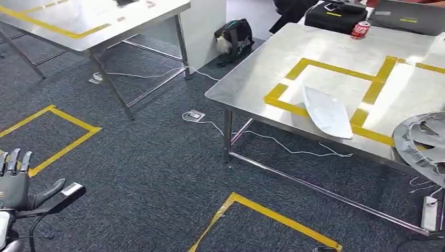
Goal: Take the parts from the cabinet and place them on the table.
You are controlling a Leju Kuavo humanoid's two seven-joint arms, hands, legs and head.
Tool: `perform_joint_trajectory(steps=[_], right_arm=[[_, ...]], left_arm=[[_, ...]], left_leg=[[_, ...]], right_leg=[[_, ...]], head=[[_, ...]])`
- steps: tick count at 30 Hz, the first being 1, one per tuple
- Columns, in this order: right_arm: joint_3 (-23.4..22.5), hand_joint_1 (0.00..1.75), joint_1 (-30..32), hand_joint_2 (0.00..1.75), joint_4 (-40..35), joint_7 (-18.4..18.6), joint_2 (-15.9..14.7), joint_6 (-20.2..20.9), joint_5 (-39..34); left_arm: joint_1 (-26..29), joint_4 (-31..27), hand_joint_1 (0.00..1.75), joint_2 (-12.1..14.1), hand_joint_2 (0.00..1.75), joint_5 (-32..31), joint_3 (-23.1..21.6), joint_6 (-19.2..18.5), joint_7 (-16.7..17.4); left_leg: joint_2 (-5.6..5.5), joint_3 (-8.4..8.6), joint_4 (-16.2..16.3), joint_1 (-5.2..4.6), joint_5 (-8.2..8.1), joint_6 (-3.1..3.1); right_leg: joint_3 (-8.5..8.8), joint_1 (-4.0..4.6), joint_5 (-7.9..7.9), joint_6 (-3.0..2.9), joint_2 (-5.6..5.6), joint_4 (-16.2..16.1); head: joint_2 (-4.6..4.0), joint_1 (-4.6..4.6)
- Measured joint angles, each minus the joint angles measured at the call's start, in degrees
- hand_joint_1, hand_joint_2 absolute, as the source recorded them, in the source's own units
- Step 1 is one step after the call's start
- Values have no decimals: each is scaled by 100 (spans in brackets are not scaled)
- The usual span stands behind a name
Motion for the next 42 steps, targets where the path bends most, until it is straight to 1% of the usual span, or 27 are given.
perform_joint_trajectory(steps=[1, 3, 5, 6, 8, 10, 11, 12, 15, 16, 17, 18, 20, 21, 22, 24, 25, 26, 27, 31, 33, 35, 37, 38, 40, 41, 42], right_arm=[[0, 0, -1, 0, -2, 0, 0, 0, 0], [2, 0, 9, 0, -15, 2, 0, 0, 0], [0, 0, 17, 0, -15, 9, 0, 0, 0], [-2, 0, 25, 0, -15, 11, 0, 0, 0], [-2, 0, 32, 0, -15, 11, 0, 0, 0], [0, 0, 33, 0, -17, 11, 0, 0, 0], [0, 0, 30, 0, -17, 9, 0, 0, 0], [0, 0, 31, 0, -17, 9, 0, 0, 0], [-4, 0, 34, 0, -20, 9, 0, -2, 0], [0, 0, 32, 0, -28, 9, 2, 0, 0], [0, 0, 31, 0, -37, 9, 2, 0, 0], [0, 0, 34, 0, -44, 9, 0, -2, 0], [-2, 0, 44, 0, -44, 9, 0, 0, 0], [-6, 0, 46, 0, -44, 9, 0, 0, 0], [-9, 0, 48, 0, -44, 9, 0, 0, 0], [-9, 0, 40, 0, -44, 9, 0, 0, 0], [-7, 0, 37, 0, -44, 9, 2, 4, 0], [-4, 0, 37, 0, -48, 9, 0, 7, 0], [-7, 0, 40, 0, -48, 9, 2, 7, 0], [-13, 0, 31, 0, -48, 11, 2, 28, 24], [-13, 0, 17, 0, -50, 7, 2, 35, 31], [-13, 0, 27, 0, -48, 9, 2, 44, 31], [-15, 0, 32, 0, -48, 9, 0, 44, 33], [-17, 0, 30, 0, -48, 7, 0, 48, 33], [-17, 0, 19, 0, -48, -7, 0, 66, 42], [-20, 0, 15, 0, -48, -18, 0, 68, 48], [-22, 0, 6, 0, -46, -26, 2, 74, 50]], left_arm=[[1, -2, 0, 0, 0, 0, -2, -2, 0], [-25, -7, 0, 0, 0, 0, -13, -15, 2], [-25, -7, 0, -2, 0, 0, -35, -53, 2], [-21, -7, 0, -4, 0, 0, -44, -55, 2], [-24, -7, 0, -9, 0, 0, -55, -55, 2], [-29, -7, 0, -9, 0, 0, -55, -55, 2], [-29, -7, 0, -9, 0, 0, -55, -55, 4], [-32, -9, 0, -7, 0, 0, -55, -55, 7], [-16, -15, 0, -7, 0, 0, -55, -55, 9], [-14, -15, 0, 2, 0, 0, -55, -55, 9], [-16, -15, 0, 0, 0, 0, -52, -55, 11], [-43, -15, 0, 2, 0, 0, -52, -55, 11], [-49, -15, 0, -2, 0, 0, -59, -55, 13], [-37, -15, 0, -2, 0, 0, -59, -57, 13], [-32, -15, 0, -2, 0, 0, -59, -57, 13], [-33, -15, 0, -2, 0, 0, -59, -57, 13], [-37, -15, 0, -2, 0, 0, -57, -57, 13], [-51, -15, 0, -2, 0, 0, -57, -59, 13], [-91, -15, 0, -2, 0, 0, -59, -61, 13], [-79, -15, 0, -9, 0, 0, -57, -59, 13], [-100, -15, 0, -9, 0, 0, -50, -59, 13], [-112, -15, 0, -24, 0, 0, -57, -57, 0], [-112, -13, 0, -42, 0, 0, -57, -59, 0], [-114, -13, 0, -48, 0, 0, -57, -57, -6], [-124, -13, 0, -57, 0, 0, -55, -55, -44], [-137, -13, 0, -61, 0, 0, -52, -55, -63], [-154, -13, 0, -59, 0, 0, -48, -52, -70]], left_leg=[[-38, 4, -13, 28, 20, 43], [-109, -7, -13, 33, 29, 96], [-198, -21, -11, 25, 30, 111], [-251, -20, -10, 20, 30, 111], [-365, -8, -9, 22, 30, 110], [-484, 14, -7, 35, 28, 100], [-531, 7, -3, 28, 30, 74], [-595, -17, 24, 9, 27, 36], [-707, -54, -26, 55, 100, -81], [-700, -73, -12, 59, 75, -103], [-444, -123, 118, 32, -37, -119], [-298, -295, 462, 26, -261, -141], [-235, -752, 1423, 35, -698, -170], [-232, -915, 1766, 35, -794, -177], [-231, -931, 1807, 35, -734, -179], [-199, -594, 1177, 35, -315, -167], [-99, -292, 629, 34, -70, -156], [138, -36, 197, 26, 63, -142], [182, 60, -57, -15, 9, -137], [-21, -13, -33, -2, 45, 14], [-91, -13, -37, 24, 59, 75], [-180, -29, -37, 19, 60, 102], [-281, -30, -35, 15, 63, 106], [-337, -25, -34, 18, 63, 105], [-462, -6, -31, 34, 69, 86], [-512, -4, -27, 40, 67, 64], [-562, -33, 0, 6, 69, 23]], right_leg=[[-54, -25, -53, 58, 97, 42], [-298, -30, -456, 94, 420, 633], [-771, -28, -880, 102, 484, 1633], [-913, -28, -927, 97, 485, 1895], [-778, -29, -585, 76, 491, 1543], [-273, -46, -44, 44, 629, 471], [-105, -72, -4, 40, 876, 98], [-84, -77, -15, 32, 879, 46], [-67, -30, 18, -47, 743, 70], [-53, -76, 55, -105, 683, 10], [-44, -70, 67, -134, 638, -6], [-47, -67, 72, -167, 580, -10], [-68, -54, 65, -183, 466, -10], [-73, -52, 63, -186, 410, -9], [-70, -52, 62, -187, 352, -9], [-56, -52, 55, -179, 251, -8], [-39, -52, 45, -164, 207, -7], [-20, -37, 30, -139, 169, -2], [-47, 21, -14, -91, 133, 64], [-7, 5, -20, 7, -24, 12], [-194, -17, -304, 69, 362, 394], [-658, -17, -762, 84, 478, 1400], [-923, -17, -848, 80, 485, 1892], [-856, -18, -680, 74, 487, 1724], [-395, -40, -147, 64, 558, 757], [-165, -74, 45, 73, 755, 290], [-88, -102, -32, 74, 992, 94]], head=[[0, 0], [0, 35], [0, 37], [0, 33], [0, 37], [0, 37], [0, 39], [0, 24], [0, 28], [0, 28], [0, 6], [0, -17], [0, -15], [0, -15], [0, -15], [0, -13], [0, -18], [0, -17], [0, -31], [0, -17], [0, 11], [0, 18], [0, 15], [0, 22], [0, 20], [0, 22], [0, 20]])
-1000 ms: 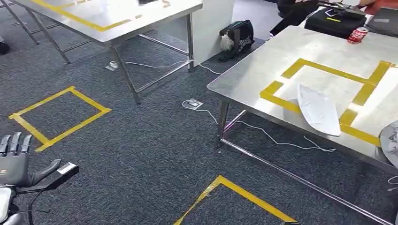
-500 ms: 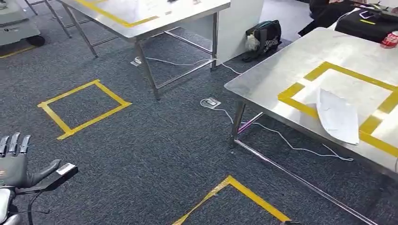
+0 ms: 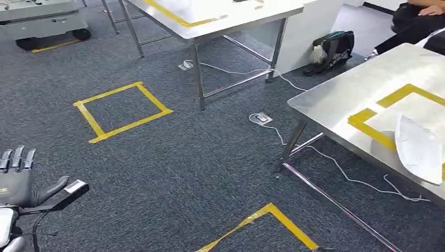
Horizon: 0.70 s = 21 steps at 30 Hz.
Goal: Take the parts from the cabinet and place them on the table.
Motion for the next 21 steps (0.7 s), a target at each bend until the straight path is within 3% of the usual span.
perform_joint_trajectory(steps=[4, 5, 6, 7, 9, 10, 11, 13, 14, 15, 16, 19, 20, 21], right_arm=[[-15, 0, -26, 0, 7, -44, 0, 20, 13], [-22, 0, -40, 0, 7, -55, 0, 31, 15], [-28, 0, -43, 0, 7, -68, 0, 31, 18], [-35, 0, -39, 0, 7, -70, 0, 31, 18], [-42, 0, -34, 0, 9, -72, 0, 37, 22], [-46, 0, -38, 0, 15, -72, 0, 37, 22], [-50, 0, -42, 0, 17, -74, 0, 41, 24], [-61, 0, -58, 0, 22, -79, 0, 48, 31], [-63, 0, -62, 0, 22, -81, 0, 50, 31], [-68, 0, -63, 0, 22, -85, 0, 52, 33], [-70, 0, -63, 0, 22, -92, 0, 52, 39], [-79, 0, -69, 0, 22, -101, 0, 55, 55], [-79, 0, -74, 0, 22, -101, 0, 55, 59], [-81, 0, -81, 0, 22, -103, 0, 55, 61]], left_arm=[[-30, 17, 0, 0, 0, 0, 9, 2, -17], [-28, 24, 0, 0, 0, 2, 11, 4, -22], [-60, 31, 0, 9, 0, 0, 13, 4, -33], [-103, 39, 0, 9, 0, 0, 13, 4, -35], [-119, 57, 0, 0, 0, 0, 11, 4, -37], [-114, 74, 0, -7, 0, 0, 9, 4, -44], [-117, 87, 0, -9, 0, 2, 9, 4, -52], [-121, 101, 0, -7, 0, 0, 11, 4, -59], [-131, 101, 0, -4, 0, 2, 13, 4, -59], [-153, 103, 0, -7, 0, 0, 13, 4, -59], [-189, 103, 0, -7, 0, 0, 11, 7, -61], [-161, 118, 0, -4, 0, 0, 15, 15, -61], [-163, 118, 0, -4, 0, 0, 15, 17, -61], [-173, 118, 0, 0, 0, 0, 18, 24, -59]], left_leg=[[-201, -78, -39, 54, 90, -150], [-69, -107, 21, 51, 27, -157], [144, -213, 232, 26, -133, -176], [247, -405, 625, 25, -354, -194], [315, -821, 1500, 30, -710, -212], [316, -916, 1693, 29, -723, -214], [319, -870, 1614, 28, -620, -209], [374, -484, 897, 27, -193, -190], [505, -219, 438, 24, -2, -181], [773, -32, 96, 0, 9, -190], [721, -12, 8, -19, -10, -134], [594, -48, 10, -39, -8, -50], [541, -33, -16, -2, 18, -5], [506, -30, -15, 3, 16, 15]], right_leg=[[18, 29, 37, -163, -179, -28], [32, 6, 64, -206, -255, -59], [36, 8, 73, -232, -299, -72], [31, 22, 74, -251, -369, -73], [22, 42, 66, -265, -498, -72], [23, 49, 58, -277, -566, -71], [26, 52, 57, -277, -616, -71], [40, 54, 44, -268, -713, -70], [58, 55, 34, -252, -752, -69], [65, 103, 8, -216, -797, -57], [40, 127, -21, -184, -821, -21], [105, 125, -28, -127, -965, -79], [62, 110, -75, -86, -947, -57], [10, 100, -214, -54, -740, 126]], head=[[0, -11], [0, -15], [0, -65], [0, -72], [0, -70], [0, -74], [0, -74], [0, -74], [0, -76], [0, -76], [0, -90], [0, -67], [0, -68], [0, -44]])
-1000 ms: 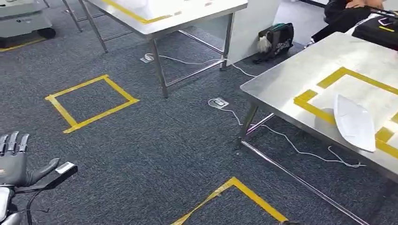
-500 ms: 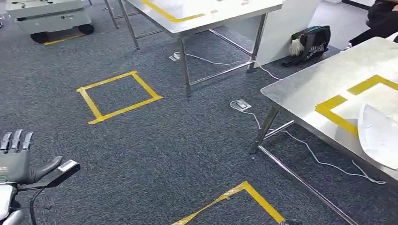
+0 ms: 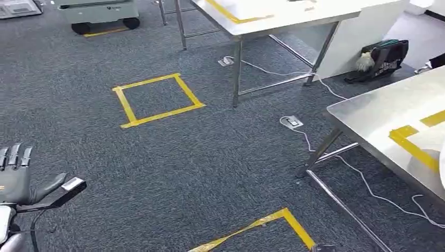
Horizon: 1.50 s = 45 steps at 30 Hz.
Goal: Take the parts from the cabinet and place them on the table.
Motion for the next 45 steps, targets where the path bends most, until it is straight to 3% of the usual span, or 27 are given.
perform_joint_trajectory(steps=[2, 4, 6, 8, 9, 10, 13, 14, 15, 16, 18, 19, 20, 21, 23, 24, 25, 29, 31, 32, 34, 35, 37, 39, 40, 44, 45], right_arm=[[-7, 0, 0, 0, 2, -2, 0, 0, 2], [-26, 0, 3, 0, 13, 0, 0, 0, 2], [-37, 0, 2, 0, 17, 0, 0, 0, 4], [-39, 0, 1, 0, 17, 0, 0, 0, 7], [-39, 0, -6, 0, 17, 0, 0, 0, 7], [-39, 0, -6, 0, 22, -4, 0, 0, 7], [-52, 0, -10, 0, 24, -2, 0, 0, 9], [-57, 0, -17, 0, 24, -4, 2, 0, 9], [-61, 0, -22, 0, 24, -9, 2, 0, 11], [-66, 0, -23, 0, 24, -13, 2, 4, 15], [-72, 0, -5, 0, 24, -15, 4, 22, 24], [-77, 0, -4, 0, 24, -15, 4, 28, 31], [-81, 0, -4, 0, 24, -15, 4, 37, 37], [-85, 0, -7, 0, 26, -15, 4, 42, 37], [-92, 0, -15, 0, 26, -15, 7, 46, 39], [-98, 0, -16, 0, 24, -15, 11, 59, 48], [-101, 0, -8, 0, 24, -15, 15, 61, 57], [-114, 0, -28, 0, 31, -17, 22, 68, 74], [-118, 0, -32, 0, 31, -28, 26, 68, 85], [-122, 0, -26, 0, 33, -31, 26, 76, 90], [-144, 0, -22, 0, 42, -39, 26, 114, 92], [-168, 0, -23, 0, 46, -50, 26, 124, 92], [-186, 0, -25, 0, 50, -59, 26, 129, 105], [-195, 0, -28, 0, 50, -63, 28, 127, 127], [-199, 0, -33, 0, 52, -66, 33, 127, 144], [-230, 0, -35, 0, 53, -68, 48, 122, 157], [-236, 0, -41, 0, 52, -68, 66, 122, 157]], left_arm=[[-8, 2, 0, -6, 0, 0, -4, 2, -2], [-4, 15, 0, -15, 0, 0, -7, 2, -2], [-4, 35, 0, -15, 0, 0, -7, 2, -2], [-6, 39, 0, -15, 0, 0, -7, 2, -2], [-5, 39, 0, -13, 0, 0, -4, 2, -2], [-12, 39, 0, -11, 0, 0, -2, 4, -2], [10, 46, 0, -11, 0, 0, 0, 9, -2], [14, 46, 0, -4, 0, 0, 0, 11, -2], [16, 46, 0, -4, 0, 0, 2, 20, -2], [-13, 48, 0, -4, 0, 0, 4, 37, -2], [-23, 55, 0, -7, 0, 2, 2, 63, -2], [-10, 66, 0, -7, 0, 2, 0, 66, -2], [1, 77, 0, -7, 0, 2, 0, 68, -2], [4, 87, 0, -7, 0, 2, 0, 70, -2], [2, 90, 0, -4, 0, 2, 2, 72, -2], [-1, 90, 0, -6, 0, 2, 7, 77, -2], [-28, 90, 0, -4, 0, 2, 7, 81, -6], [8, 111, 0, -4, 0, 4, 22, 111, -26], [-3, 114, 0, -4, 0, 4, 28, 114, -28], [-4, 116, 0, -11, 0, 2, 28, 114, -31], [6, 127, 0, -15, 0, 2, 28, 114, -33], [9, 136, 0, -20, 0, 2, 28, 114, -33], [9, 144, 0, -22, 0, 2, 28, 114, -33], [4, 144, 0, -22, 0, 2, 28, 111, -33], [0, 142, 0, -20, 0, 2, 30, 109, -33], [22, 142, 0, -20, 0, 2, 28, 87, -33], [29, 142, 0, -18, 0, 2, 28, 85, -33]], left_leg=[[-90, -11, 0, -2, 2, 45], [-183, -16, 3, -14, 1, 57], [-288, -7, 7, -13, 1, 57], [-414, 15, 11, 2, 1, 44], [-457, 14, 15, 1, 1, 12], [-518, -14, 50, -20, -2, -21], [-628, -49, -10, 29, 79, -143], [-625, -65, 4, 35, 52, -160], [-424, -103, 98, 18, -33, -172], [-276, -257, 423, 5, -250, -193], [-198, -701, 1351, 8, -677, -226], [-194, -879, 1723, 9, -792, -235], [-192, -921, 1803, 9, -762, -234], [-187, -826, 1632, 8, -604, -230], [-81, -322, 717, 6, -137, -213], [140, -42, 261, 1, 1, -204], [232, 76, -16, -24, -33, -214], [15, 21, -16, -23, -6, -56], [-58, 23, -19, 4, 9, -5], [-102, 17, -19, 1, 11, 23], [-191, 8, -18, -11, 12, 35], [-243, 9, -16, -14, 13, 37], [-357, 18, -12, -10, 15, 35], [-471, 27, -5, 4, 15, 10], [-513, 4, 18, -29, 15, -32], [-685, -49, -19, 24, 93, -170], [-614, -67, 26, 33, 36, -178]], right_leg=[[-427, -11, -452, 24, 201, 914], [-808, -11, -651, 31, 232, 1622], [-727, -11, -353, 18, 237, 1346], [-232, -34, 208, -1, 353, 285], [-69, -64, 233, 5, 578, -65], [-39, -68, 222, -19, 599, -136], [-23, -10, 259, -110, 478, -108], [-8, -51, 300, -174, 423, -167], [1, -46, 313, -197, 384, -182], [0, -45, 319, -242, 335, -192], [-22, -36, 317, -254, 225, -191], [-30, -32, 316, -260, 175, -191], [-31, -32, 316, -260, 124, -191], [-29, -31, 315, -261, 76, -191], [-11, -31, 305, -246, -26, -191], [8, -15, 293, -226, -63, -189], [-12, 44, 253, -183, -104, -133], [23, 30, 240, -82, -270, -174], [-157, -3, -16, -12, 105, 189], [-369, -10, -250, 1, 190, 655], [-817, -8, -601, 11, 233, 1560], [-909, -8, -590, 4, 233, 1712], [-685, -11, -205, -10, 246, 1193], [-157, -47, 284, -16, 435, 137], [-52, -69, 210, -15, 635, -104], [-32, -25, 279, -157, 466, -114], [-16, -56, 312, -208, 399, -156]], head=[[0, 9], [0, 9], [0, 13], [0, 13], [0, 11], [0, 4], [0, 2], [0, 4], [0, -7], [0, -40], [0, -37], [0, -37], [0, -35], [0, -37], [0, -37], [0, -37], [0, -55], [0, -37], [0, -2], [0, -5], [0, -5], [0, -7], [0, -5], [0, -2], [0, -5], [0, -15], [0, -9]])
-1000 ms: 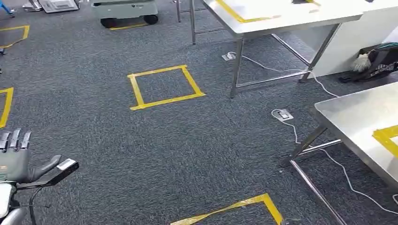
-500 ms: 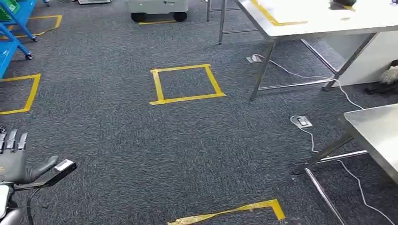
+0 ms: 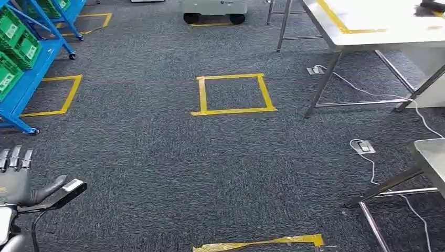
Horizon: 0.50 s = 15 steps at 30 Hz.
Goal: Take the parts from the cabinet and place them on the table.
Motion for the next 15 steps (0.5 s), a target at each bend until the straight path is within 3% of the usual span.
perform_joint_trajectory(steps=[1, 2, 4, 5, 6, 8, 9, 10, 12, 14, 15], right_arm=[[-4, 0, 1, 0, 0, -2, 7, 0, 0], [-9, 0, 9, 0, 0, -2, 13, 2, 0], [-20, 0, 21, 0, 0, 0, 15, 9, 4], [-24, 0, 20, 0, 0, 0, 15, 13, 4], [-26, 0, 19, 0, 0, 0, 20, 15, 4], [-35, 0, 10, 0, 0, 0, 26, 17, 9], [-39, 0, 9, 0, 0, 2, 31, 22, 11], [-48, 0, 9, 0, 0, 0, 35, 26, 20], [-61, 0, 10, 0, 0, 0, 41, 39, 37], [-68, 0, 3, 0, 0, 0, 44, 46, 48], [-70, 0, 0, 0, 0, 0, 44, 50, 57]], left_arm=[[-11, 0, 0, 2, 0, 0, 0, 0, 0], [-32, 0, 0, 5, 0, 0, 0, -11, 4], [-23, 0, 0, 4, 0, 0, -24, -31, 35], [-9, 0, 0, 4, 0, 0, -35, -37, 44], [-3, 0, 0, 4, 0, 0, -39, -39, 48], [-6, 0, 0, 9, 0, 0, -39, -39, 63], [-7, -2, 0, 13, 0, 0, -39, -39, 70], [-13, -4, 0, 13, 0, 0, -39, -39, 81], [-34, -9, 0, 11, 0, 0, -48, -44, 94], [-21, -9, 0, 13, 0, 0, -48, -48, 98], [-24, -15, 0, 15, 0, -2, -48, -50, 98]], left_leg=[[242, -95, 193, -32, -155, -18], [352, -277, 572, -36, -377, -38], [422, -722, 1514, -32, -774, -64], [425, -855, 1782, -32, -825, -70], [427, -824, 1733, -32, -729, -71], [483, -434, 999, -33, -296, -55], [607, -124, 460, -36, -79, -43], [894, 103, 72, -51, -38, -41], [823, 107, -22, -85, -53, 40], [713, 89, -26, -103, -46, 101], [661, 106, -52, -61, -18, 146]], right_leg=[[7, 7, 8, -25, -31, -15], [-1, 13, 7, -50, -92, -15], [-16, 27, -3, -69, -201, -15], [-19, 31, -5, -71, -257, -15], [-15, 33, -7, -72, -309, -15], [-1, 36, -18, -65, -408, -15], [17, 36, -28, -49, -452, -14], [36, 71, -46, -22, -491, -10], [46, 119, -81, 25, -562, 5], [76, 103, -95, 72, -676, -19], [34, 91, -137, 114, -661, 6]], head=[[0, -35], [0, -42], [0, -39], [0, -42], [0, -39], [0, -39], [0, -42], [0, -44], [0, -22], [0, -33], [0, -35]])
